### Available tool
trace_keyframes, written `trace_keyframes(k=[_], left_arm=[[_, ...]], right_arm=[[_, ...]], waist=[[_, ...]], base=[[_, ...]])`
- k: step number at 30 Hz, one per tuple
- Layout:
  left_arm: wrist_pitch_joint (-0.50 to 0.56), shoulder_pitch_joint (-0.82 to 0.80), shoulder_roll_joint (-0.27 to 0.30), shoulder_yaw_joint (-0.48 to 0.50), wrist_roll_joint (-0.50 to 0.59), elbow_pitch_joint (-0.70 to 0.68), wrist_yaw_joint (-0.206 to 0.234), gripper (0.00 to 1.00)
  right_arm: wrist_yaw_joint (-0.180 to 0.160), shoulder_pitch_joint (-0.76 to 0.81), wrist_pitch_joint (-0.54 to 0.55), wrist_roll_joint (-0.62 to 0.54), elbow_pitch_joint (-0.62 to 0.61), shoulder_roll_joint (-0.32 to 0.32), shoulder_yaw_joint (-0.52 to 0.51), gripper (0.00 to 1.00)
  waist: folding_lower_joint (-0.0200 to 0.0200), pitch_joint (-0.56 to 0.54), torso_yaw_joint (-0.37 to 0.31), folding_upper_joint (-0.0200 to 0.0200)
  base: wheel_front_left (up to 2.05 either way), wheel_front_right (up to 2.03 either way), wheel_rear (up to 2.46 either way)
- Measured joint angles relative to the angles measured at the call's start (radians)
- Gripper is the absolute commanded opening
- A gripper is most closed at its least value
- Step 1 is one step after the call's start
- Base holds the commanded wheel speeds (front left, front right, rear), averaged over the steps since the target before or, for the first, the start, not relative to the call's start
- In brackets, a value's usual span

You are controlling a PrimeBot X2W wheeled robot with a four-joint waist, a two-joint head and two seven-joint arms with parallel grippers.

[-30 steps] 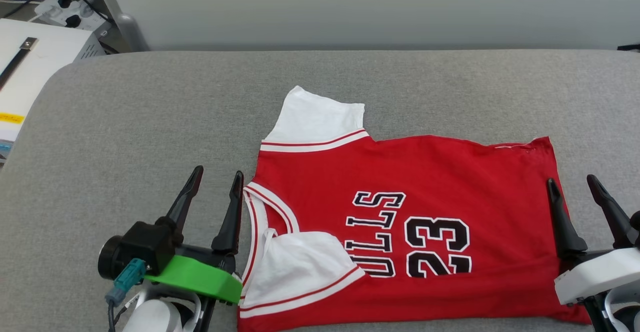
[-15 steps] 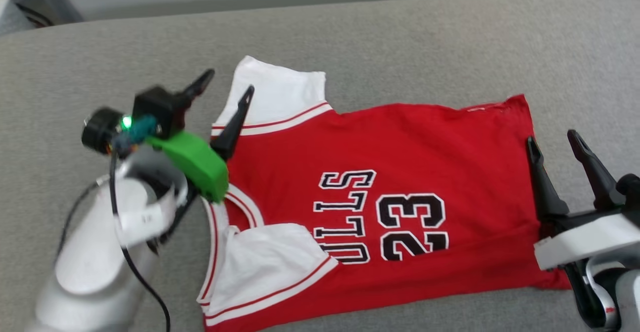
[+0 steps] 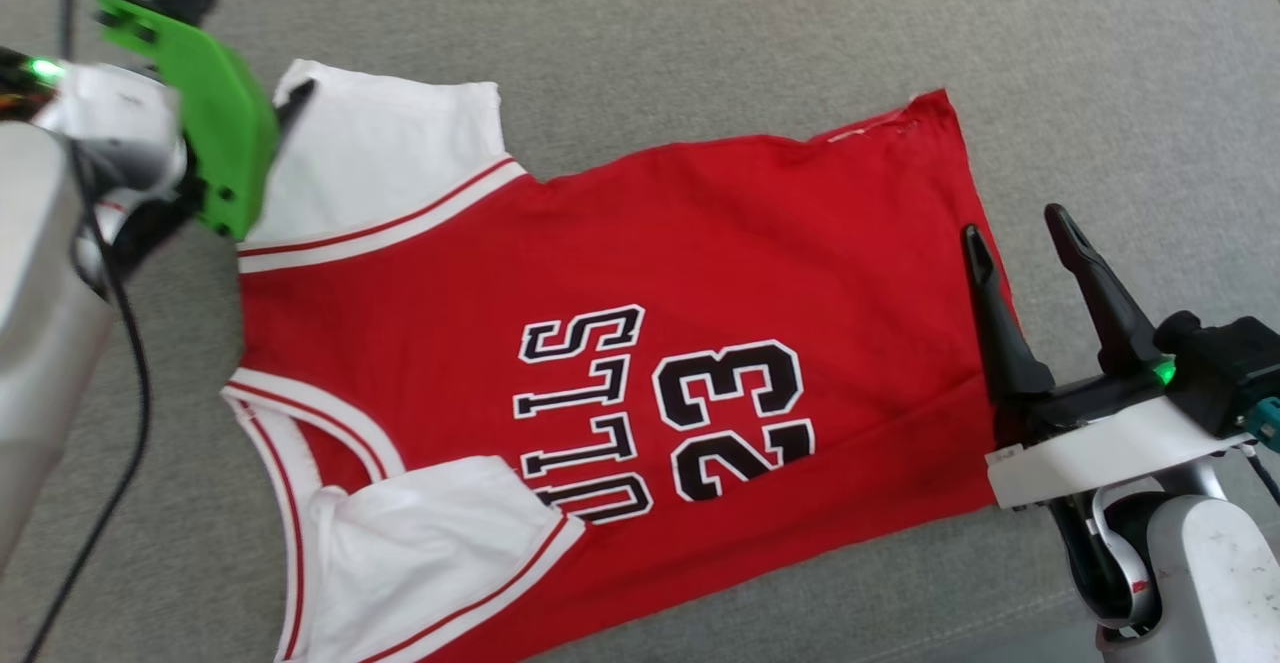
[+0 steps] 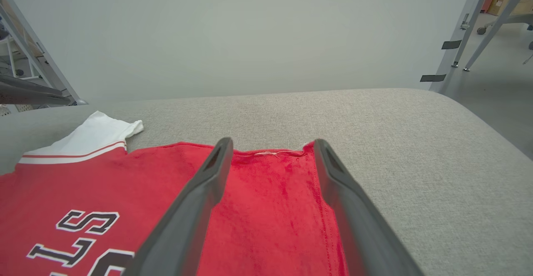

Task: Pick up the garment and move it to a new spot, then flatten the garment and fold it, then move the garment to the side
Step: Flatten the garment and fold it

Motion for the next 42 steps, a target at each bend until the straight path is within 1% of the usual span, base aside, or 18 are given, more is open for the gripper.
trace_keyframes(k=[4,5,7,9,10,11,12,15,21,24,26,30,32,34,35,37,39,42], left_arm=[[0.018,-0.049,0.007,0.004,-0.001,0.121,0.001,1.00],[0.023,-0.065,-0.001,0.000,-0.001,0.186,0.001,1.00],[0.022,-0.072,-0.003,-0.019,0.002,0.232,0.001,1.00],[0.021,-0.091,0.005,-0.042,0.029,0.242,0.000,1.00],[0.017,-0.097,0.008,-0.052,0.043,0.247,0.000,0.95],[0.014,-0.102,0.008,-0.057,0.054,0.256,0.000,0.37],[0.011,-0.102,0.003,-0.056,0.051,0.266,0.000,0.00],[0.011,-0.102,-0.016,-0.059,0.030,0.280,0.000,0.00],[-0.066,-0.089,-0.040,-0.062,0.004,0.298,0.000,0.00],[-0.123,-0.073,-0.043,-0.074,0.004,0.269,0.000,0.00],[-0.148,-0.069,-0.050,-0.068,-0.012,0.238,0.000,0.00],[-0.177,-0.042,-0.053,-0.064,-0.020,0.159,0.000,0.00],[-0.186,-0.019,-0.056,-0.061,-0.032,0.104,0.009,0.00],[-0.185,0.006,-0.062,-0.062,-0.048,0.049,0.020,0.00],[-0.180,0.021,-0.067,-0.064,-0.052,0.017,0.028,0.00],[-0.172,0.049,-0.070,-0.068,-0.055,-0.041,0.043,0.00],[-0.169,0.080,-0.069,-0.067,-0.061,-0.107,0.066,0.00],[-0.168,0.124,-0.059,-0.062,-0.063,-0.203,0.101,0.00]], right_arm=[[0.000,-0.009,-0.017,0.002,0.024,0.007,0.020,1.00],[0.000,-0.019,-0.028,0.004,0.043,0.012,0.035,1.00],[0.000,-0.021,-0.036,0.014,0.060,0.014,0.044,1.00],[0.000,-0.023,-0.037,0.032,0.063,0.009,0.063,1.00],[0.000,-0.024,-0.039,0.036,0.063,0.007,0.070,1.00],[0.000,-0.026,-0.041,0.039,0.065,0.004,0.078,1.00],[0.000,-0.028,-0.044,0.042,0.068,0.002,0.081,1.00],[0.000,-0.033,-0.045,0.045,0.075,-0.009,0.081,1.00],[0.000,-0.036,-0.042,0.046,0.091,-0.024,0.074,1.00],[0.000,-0.036,-0.025,0.046,0.091,-0.036,0.058,1.00],[0.000,-0.036,0.008,0.049,0.088,-0.059,0.065,1.00],[0.000,-0.035,0.127,0.061,0.084,-0.129,0.060,1.00],[0.000,-0.035,0.212,0.067,0.082,-0.169,0.035,1.00],[0.000,-0.035,0.304,0.097,0.077,-0.194,0.029,1.00],[0.000,-0.036,0.346,0.110,0.071,-0.205,0.021,1.00],[0.000,-0.039,0.419,0.116,0.060,-0.243,0.017,1.00],[0.000,-0.059,0.487,0.119,0.057,-0.284,0.008,1.00],[0.000,-0.111,0.575,0.146,0.058,-0.316,-0.003,1.00]], waist=[[0.0000,0.034,-0.038,0.0000],[0.0001,0.053,-0.063,0.0001],[0.0000,0.069,-0.083,0.0000],[0.0000,0.076,-0.089,0.0000],[0.0000,0.079,-0.090,0.0000],[0.0000,0.081,-0.091,0.0000],[0.0000,0.081,-0.092,0.0000],[0.0000,0.077,-0.088,0.0000],[0.0000,0.048,-0.074,0.0000],[0.0000,0.024,-0.064,0.0000],[-0.0001,0.009,-0.053,0.0001],[-0.0001,-0.016,-0.017,0.0000],[-0.0001,-0.029,0.006,0.0000],[-0.0001,-0.040,0.029,0.0000],[-0.0001,-0.045,0.042,0.0000],[-0.0001,-0.053,0.068,0.0000],[-0.0001,-0.059,0.097,0.0001],[-0.0001,-0.064,0.136,0.0000]], base=[[0.00,0.00,0.00],[0.00,0.00,0.00],[0.00,0.00,0.00],[0.00,0.00,0.00],[0.00,0.00,0.00],[0.00,0.00,0.00],[0.00,0.00,0.00],[0.00,0.00,0.00],[0.00,0.00,0.00],[0.00,0.00,0.00],[0.00,0.00,0.00],[0.00,0.00,0.00],[0.00,0.00,0.00],[0.00,0.00,0.00],[0.00,0.00,0.00],[0.00,0.00,0.00],[0.00,0.00,0.00],[0.00,0.00,0.00]])
